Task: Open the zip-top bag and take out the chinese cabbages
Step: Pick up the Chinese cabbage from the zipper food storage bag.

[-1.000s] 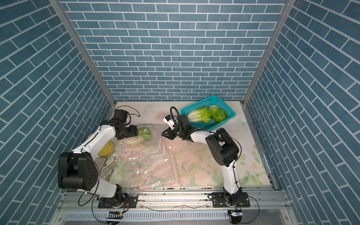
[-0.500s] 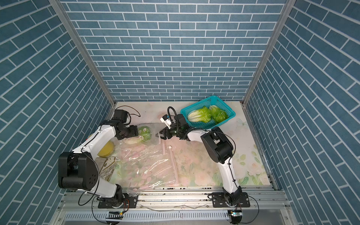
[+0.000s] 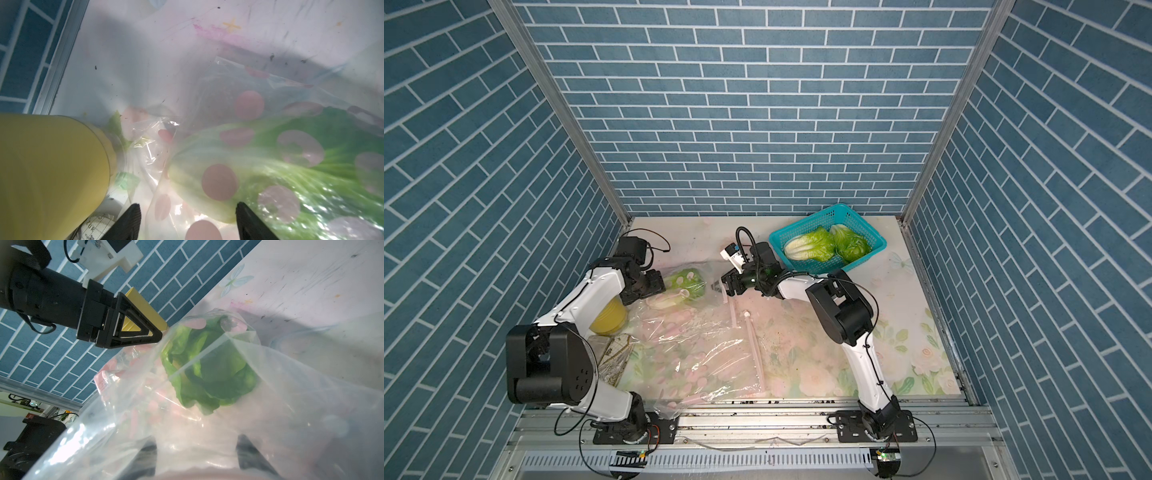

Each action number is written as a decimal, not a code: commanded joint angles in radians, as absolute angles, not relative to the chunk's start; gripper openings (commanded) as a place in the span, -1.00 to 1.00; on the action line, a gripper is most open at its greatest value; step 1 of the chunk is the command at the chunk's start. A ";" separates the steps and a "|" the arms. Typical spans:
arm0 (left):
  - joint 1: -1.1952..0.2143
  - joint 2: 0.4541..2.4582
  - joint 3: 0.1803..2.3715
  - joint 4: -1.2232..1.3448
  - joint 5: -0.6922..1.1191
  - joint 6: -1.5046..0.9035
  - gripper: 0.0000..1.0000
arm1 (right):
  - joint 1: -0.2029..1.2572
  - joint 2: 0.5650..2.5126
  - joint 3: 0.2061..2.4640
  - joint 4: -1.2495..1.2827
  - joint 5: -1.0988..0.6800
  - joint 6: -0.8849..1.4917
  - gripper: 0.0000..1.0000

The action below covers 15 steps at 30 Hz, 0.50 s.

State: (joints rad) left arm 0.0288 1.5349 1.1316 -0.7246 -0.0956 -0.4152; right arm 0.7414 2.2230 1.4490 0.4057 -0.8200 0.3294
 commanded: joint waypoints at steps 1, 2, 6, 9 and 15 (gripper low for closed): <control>0.037 1.575 1.141 -0.730 -0.112 -0.434 0.49 | 0.752 2.258 1.478 0.439 -0.845 0.250 0.25; 0.038 1.587 1.148 -0.720 -0.110 -0.428 0.49 | 0.753 2.262 1.478 0.442 -0.847 0.234 0.25; 0.038 1.650 1.184 -0.667 -0.075 -0.395 0.49 | 0.754 2.273 1.456 0.522 -0.865 0.178 0.28; 0.038 1.703 1.202 -0.617 -0.019 -0.369 0.47 | 0.755 2.280 1.442 0.591 -0.869 0.159 0.29; 0.033 1.746 1.171 -0.534 0.059 -0.340 0.34 | 0.755 2.298 1.464 0.610 -0.883 0.121 0.28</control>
